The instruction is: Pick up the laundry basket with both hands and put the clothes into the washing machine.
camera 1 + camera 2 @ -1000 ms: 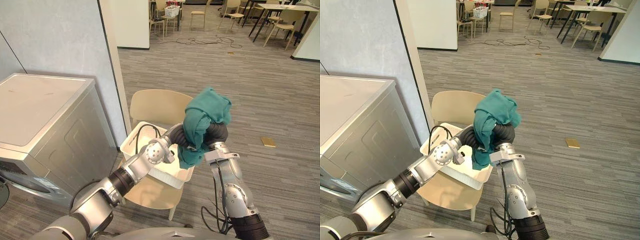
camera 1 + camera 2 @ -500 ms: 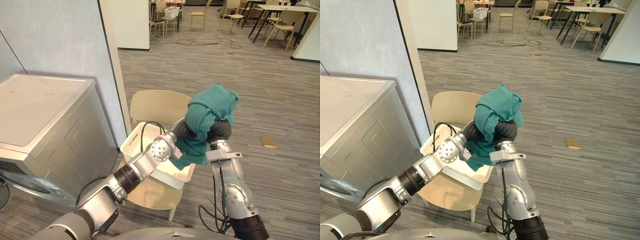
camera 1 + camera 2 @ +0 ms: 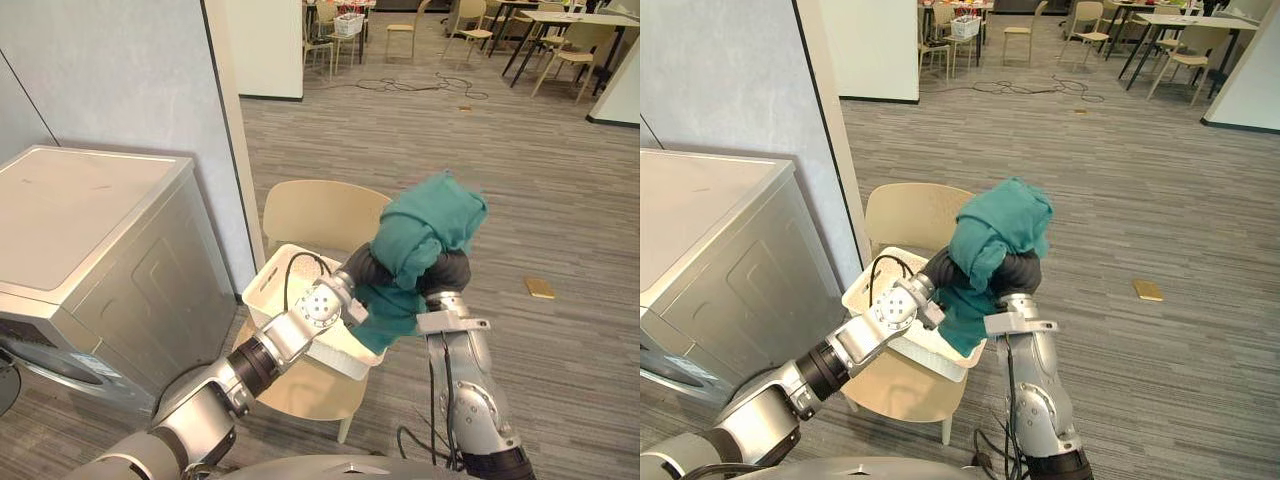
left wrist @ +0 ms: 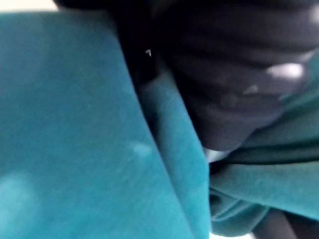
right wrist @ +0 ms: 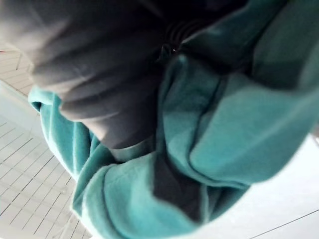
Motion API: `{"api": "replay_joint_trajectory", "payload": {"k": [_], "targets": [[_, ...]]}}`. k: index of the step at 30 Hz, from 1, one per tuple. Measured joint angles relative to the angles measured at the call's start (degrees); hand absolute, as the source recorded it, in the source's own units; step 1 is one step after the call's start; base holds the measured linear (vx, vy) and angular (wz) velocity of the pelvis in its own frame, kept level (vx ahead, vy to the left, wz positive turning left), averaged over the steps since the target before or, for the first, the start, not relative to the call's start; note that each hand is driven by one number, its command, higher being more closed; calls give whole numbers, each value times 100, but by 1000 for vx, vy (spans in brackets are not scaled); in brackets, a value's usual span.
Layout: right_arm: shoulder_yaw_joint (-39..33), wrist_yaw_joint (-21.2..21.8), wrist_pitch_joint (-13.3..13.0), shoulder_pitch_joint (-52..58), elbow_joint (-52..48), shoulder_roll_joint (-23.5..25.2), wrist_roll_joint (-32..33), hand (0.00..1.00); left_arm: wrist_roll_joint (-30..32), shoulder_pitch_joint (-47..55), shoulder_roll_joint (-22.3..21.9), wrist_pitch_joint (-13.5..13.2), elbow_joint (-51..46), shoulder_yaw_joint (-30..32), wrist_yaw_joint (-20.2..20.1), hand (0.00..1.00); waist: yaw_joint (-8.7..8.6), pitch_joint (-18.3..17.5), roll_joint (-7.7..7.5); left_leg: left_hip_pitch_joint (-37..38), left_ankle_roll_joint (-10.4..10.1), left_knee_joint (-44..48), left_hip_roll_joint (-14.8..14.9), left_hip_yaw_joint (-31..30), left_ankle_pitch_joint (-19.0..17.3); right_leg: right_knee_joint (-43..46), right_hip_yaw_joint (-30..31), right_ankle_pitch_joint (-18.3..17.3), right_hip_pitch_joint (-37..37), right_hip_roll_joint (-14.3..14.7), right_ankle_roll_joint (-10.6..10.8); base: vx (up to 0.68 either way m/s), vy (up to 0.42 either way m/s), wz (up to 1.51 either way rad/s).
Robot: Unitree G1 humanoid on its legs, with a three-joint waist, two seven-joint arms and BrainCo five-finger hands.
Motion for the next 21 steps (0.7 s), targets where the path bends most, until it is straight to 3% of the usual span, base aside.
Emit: {"api": "replay_joint_trajectory", "payload": {"k": [4, 9, 14, 21], "targets": [[-280, 7, 137, 618, 512, 3, 125, 0, -169, 261, 44, 45, -193, 467, 6, 100, -2, 18, -27, -9, -16, 0, 1, 11, -16, 10, 11, -4, -22, 1, -2, 0, 0, 0], [-704, 17, 507, 1517, 928, 53, 153, 0, -240, 269, 210, -54, -641, 1695, 186, 100, -60, 25, -37, 15, -33, 0, 5, 57, -47, 9, 45, -6, -29, 5, -3, 0, 0, -3], [-992, 259, 522, 1664, 922, 217, 107, 0, -240, 642, 392, -94, -1062, 2453, 408, 100, -135, 35, -51, 14, -11, 0, 8, 152, -89, 34, 150, -5, -119, 9, -4, -1, 0, -9], [-1169, 435, 661, 1828, 1232, 533, 104, 0, -241, 1295, 378, -205, -1624, 2933, 487, 100, -150, 50, -77, 18, -29, 0, 7, 161, -100, 23, 157, -18, -118, 11, -6, 0, 0, -1]]}}
